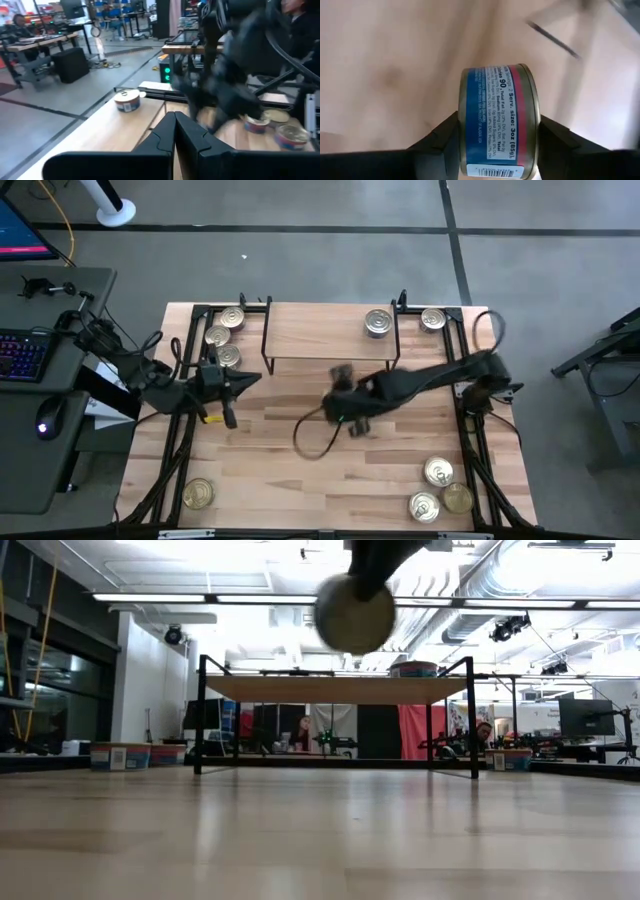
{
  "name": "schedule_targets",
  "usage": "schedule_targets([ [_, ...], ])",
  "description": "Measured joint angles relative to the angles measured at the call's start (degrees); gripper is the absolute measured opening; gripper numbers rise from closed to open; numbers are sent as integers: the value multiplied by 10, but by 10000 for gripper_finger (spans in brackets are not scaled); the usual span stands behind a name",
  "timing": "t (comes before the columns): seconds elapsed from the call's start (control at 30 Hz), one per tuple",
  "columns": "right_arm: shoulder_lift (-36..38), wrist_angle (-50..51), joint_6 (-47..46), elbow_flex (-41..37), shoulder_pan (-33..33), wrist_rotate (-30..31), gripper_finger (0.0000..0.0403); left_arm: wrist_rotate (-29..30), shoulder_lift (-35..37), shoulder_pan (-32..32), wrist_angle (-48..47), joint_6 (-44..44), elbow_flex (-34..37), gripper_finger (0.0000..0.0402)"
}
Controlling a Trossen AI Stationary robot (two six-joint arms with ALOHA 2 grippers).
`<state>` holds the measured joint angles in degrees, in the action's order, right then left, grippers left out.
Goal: Stack canned seafood by type on shelf
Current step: Stack the blue tuna can on top of the blue tuna can on the shelf
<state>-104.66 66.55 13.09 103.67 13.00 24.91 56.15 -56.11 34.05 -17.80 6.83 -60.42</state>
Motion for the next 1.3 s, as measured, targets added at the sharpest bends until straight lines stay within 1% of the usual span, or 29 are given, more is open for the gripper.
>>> schedule_targets([
  [0.23, 143, 16, -16, -94, -75, 184, 169, 0, -21, -38, 0, 4, 0, 0],
  [0.33, 180, 17, -4, -124, -118, 260, 169, 0, -32, -50, 1, 17, 0, 0],
  [0.37, 187, 16, 6, -133, -134, 275, 169, 0, -35, -53, 1, 22, 0, 0],
  [0.5, 192, 5, 23, -158, -188, 265, 169, 0, -47, -62, 0, 39, 0, 0],
  [0.63, 191, -52, 59, -185, -220, 233, 169, -1, -55, -63, 1, 40, 1, 0],
  [0.77, 191, -82, 100, -193, -233, 220, 170, -1, -56, -63, 1, 40, 0, 0],
  [0.93, 191, -90, 114, -193, -251, 212, 215, -1, -56, -63, 1, 40, 0, 0],
  [0.97, 191, -91, 114, -193, -255, 201, 220, -1, -56, -63, 1, 40, 0, 0],
  [1.23, 192, -115, 114, -193, -278, 187, 228, -1, -56, -63, 0, 40, 0, 0],
  [1.3, 192, -115, 116, -193, -278, 172, 228, -1, -56, -63, -1, 40, 1, 0],
])
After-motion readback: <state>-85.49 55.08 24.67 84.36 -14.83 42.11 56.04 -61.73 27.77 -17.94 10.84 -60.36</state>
